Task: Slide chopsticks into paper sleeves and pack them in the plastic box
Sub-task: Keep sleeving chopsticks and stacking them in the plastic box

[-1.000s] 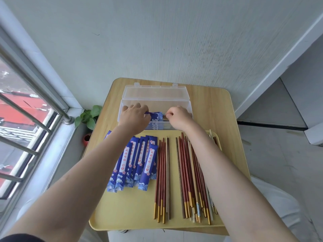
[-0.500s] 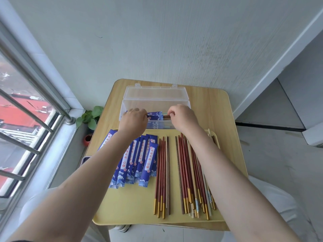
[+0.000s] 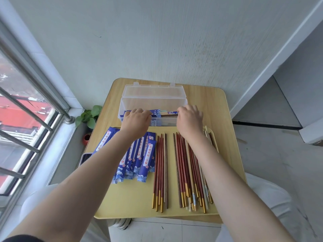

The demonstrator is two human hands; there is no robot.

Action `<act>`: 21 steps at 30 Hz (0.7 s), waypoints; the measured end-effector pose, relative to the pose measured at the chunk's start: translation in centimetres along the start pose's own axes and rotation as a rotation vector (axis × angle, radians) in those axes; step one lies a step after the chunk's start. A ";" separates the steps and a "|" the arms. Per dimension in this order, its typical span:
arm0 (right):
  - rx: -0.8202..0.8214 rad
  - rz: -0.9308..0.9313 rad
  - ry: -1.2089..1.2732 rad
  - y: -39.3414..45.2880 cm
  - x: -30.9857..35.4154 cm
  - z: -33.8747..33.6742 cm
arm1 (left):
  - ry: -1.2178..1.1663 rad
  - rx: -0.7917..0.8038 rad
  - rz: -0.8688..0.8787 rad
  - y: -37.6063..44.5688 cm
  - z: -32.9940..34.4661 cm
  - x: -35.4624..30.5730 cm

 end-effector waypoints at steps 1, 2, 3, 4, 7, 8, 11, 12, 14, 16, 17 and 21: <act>0.025 0.021 0.001 0.1 -0.7 0.0 | -0.013 0.009 -0.009 0.2 -0.1 0.0; 0.054 0.022 0.021 0.2 -1.1 0.2 | -0.019 0.008 -0.015 0.4 -0.2 0.0; 0.076 0.016 0.053 0.4 -1.4 0.3 | -0.018 -0.002 -0.020 0.6 -0.5 -0.1; 0.085 0.010 0.086 0.6 -1.6 0.2 | -0.015 -0.019 -0.024 0.8 -0.8 -0.1; 0.048 0.025 0.149 1.1 -1.7 -0.2 | -0.006 -0.072 -0.024 0.9 -1.6 -0.2; 0.027 0.034 0.168 1.2 -1.7 -0.3 | -0.005 -0.079 -0.025 0.9 -1.7 -0.1; 0.009 0.054 0.201 1.3 -1.5 -0.3 | -0.011 -0.063 -0.043 0.8 -1.4 0.5; 0.015 0.055 0.192 1.3 -1.4 -0.3 | -0.016 -0.055 -0.046 0.8 -1.3 0.6; 0.015 0.060 0.174 1.4 -1.5 -0.4 | -0.043 -0.039 -0.042 1.2 -1.1 0.7; 0.004 0.066 0.176 1.5 -1.7 -0.6 | -0.075 -0.016 -0.033 1.5 -0.8 0.5; 0.004 0.064 0.174 1.5 -1.8 -0.7 | -0.089 -0.005 -0.030 1.6 -0.6 0.3; 0.032 0.033 0.165 1.4 -1.4 -0.5 | -0.120 0.036 -0.043 2.0 0.1 0.5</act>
Point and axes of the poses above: each hand's wrist, its own y-axis towards the middle knuckle, its own z-axis out of the palm, x = y × z, the point moved 6 cm from there along y, towards the middle knuckle, and after that the axes turned 8 degrees about y, right-handed, at the moved point
